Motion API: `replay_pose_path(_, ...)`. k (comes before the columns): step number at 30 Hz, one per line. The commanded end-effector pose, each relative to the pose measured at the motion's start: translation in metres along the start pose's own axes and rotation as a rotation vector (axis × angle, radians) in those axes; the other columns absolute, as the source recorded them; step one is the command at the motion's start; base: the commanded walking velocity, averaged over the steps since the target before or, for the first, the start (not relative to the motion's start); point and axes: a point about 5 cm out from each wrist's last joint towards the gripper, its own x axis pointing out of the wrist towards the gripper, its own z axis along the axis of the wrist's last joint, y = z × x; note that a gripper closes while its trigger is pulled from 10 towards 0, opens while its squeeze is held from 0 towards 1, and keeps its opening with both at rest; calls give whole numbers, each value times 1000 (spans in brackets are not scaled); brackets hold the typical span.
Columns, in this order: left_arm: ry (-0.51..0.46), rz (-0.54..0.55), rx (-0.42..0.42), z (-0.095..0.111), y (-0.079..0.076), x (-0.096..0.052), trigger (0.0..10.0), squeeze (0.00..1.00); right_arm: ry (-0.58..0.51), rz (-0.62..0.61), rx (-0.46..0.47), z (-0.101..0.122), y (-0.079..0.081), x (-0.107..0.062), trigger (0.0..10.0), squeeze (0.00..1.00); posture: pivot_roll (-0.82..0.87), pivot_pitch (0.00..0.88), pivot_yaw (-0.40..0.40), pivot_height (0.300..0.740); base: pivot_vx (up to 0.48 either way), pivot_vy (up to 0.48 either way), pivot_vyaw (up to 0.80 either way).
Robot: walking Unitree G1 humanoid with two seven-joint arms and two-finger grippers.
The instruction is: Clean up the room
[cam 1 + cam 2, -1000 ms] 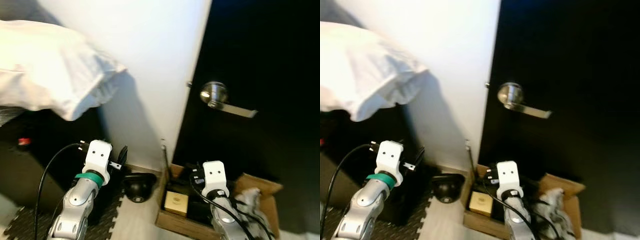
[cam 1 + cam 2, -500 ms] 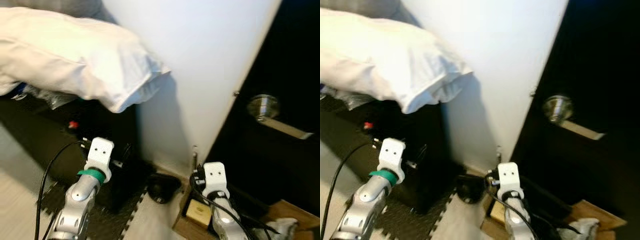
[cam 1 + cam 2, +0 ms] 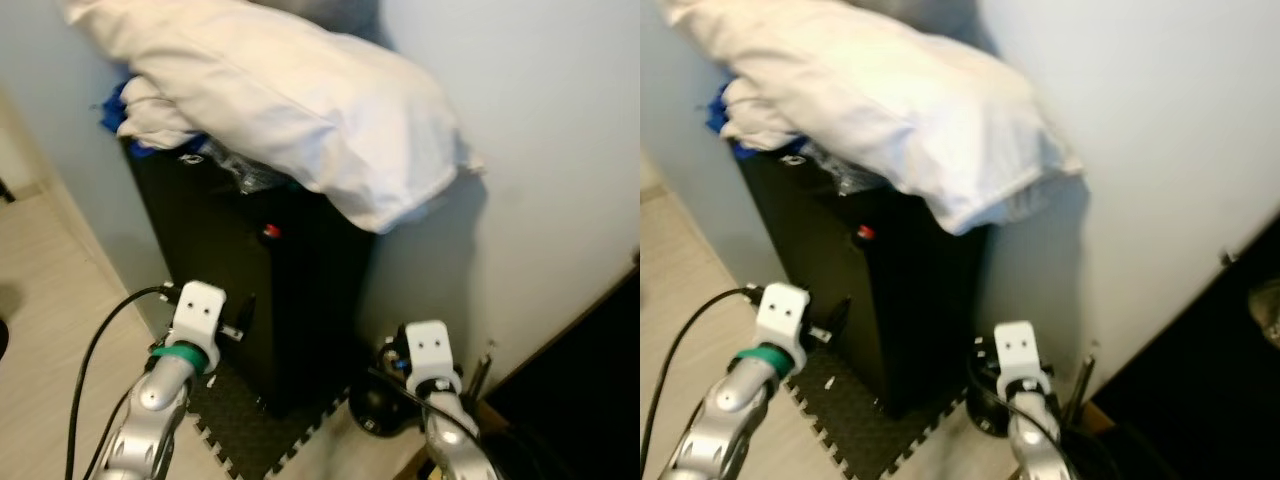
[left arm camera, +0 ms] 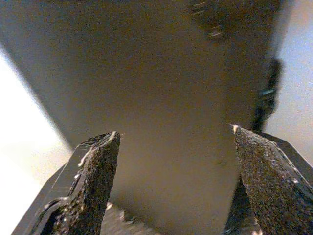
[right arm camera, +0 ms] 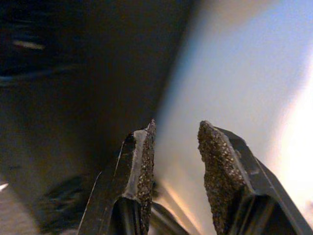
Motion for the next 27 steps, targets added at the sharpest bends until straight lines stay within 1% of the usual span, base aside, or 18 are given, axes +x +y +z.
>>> replay_pose_path(1,22,-7,0,-5,-2,-2,10000,0,28,3,-9,-7,-1,-3,10000,0,121,0,46,740,0,0,800)
replay_pose_path(10,23,1,-1,-5,-1,-3,10000,0,48,-11,7,-10,-1,-4,10000,0,120,0,42,740,0,0,800)
replay_pose_path(11,25,1,-3,-5,-1,-3,10000,0,53,-32,41,-9,-2,-4,10000,0,120,0,42,740,0,0,800)
replay_pose_path(13,27,0,-4,-6,-2,-3,10000,0,60,-36,56,-10,-3,-3,10000,0,120,0,42,740,0,0,800)
replay_pose_path(18,28,0,-5,-6,-2,-3,10000,0,57,-30,50,-10,-3,-3,10000,0,120,0,42,740,0,0,800)
replay_pose_path(23,29,0,-9,-6,-3,-4,10000,0,68,-20,79,-11,-4,-5,10000,0,117,0,36,740,0,0,800)
replay_pose_path(27,29,0,-9,-6,-3,-5,10000,0,70,-17,81,-11,-3,-5,10000,0,117,0,36,740,0,0,800)
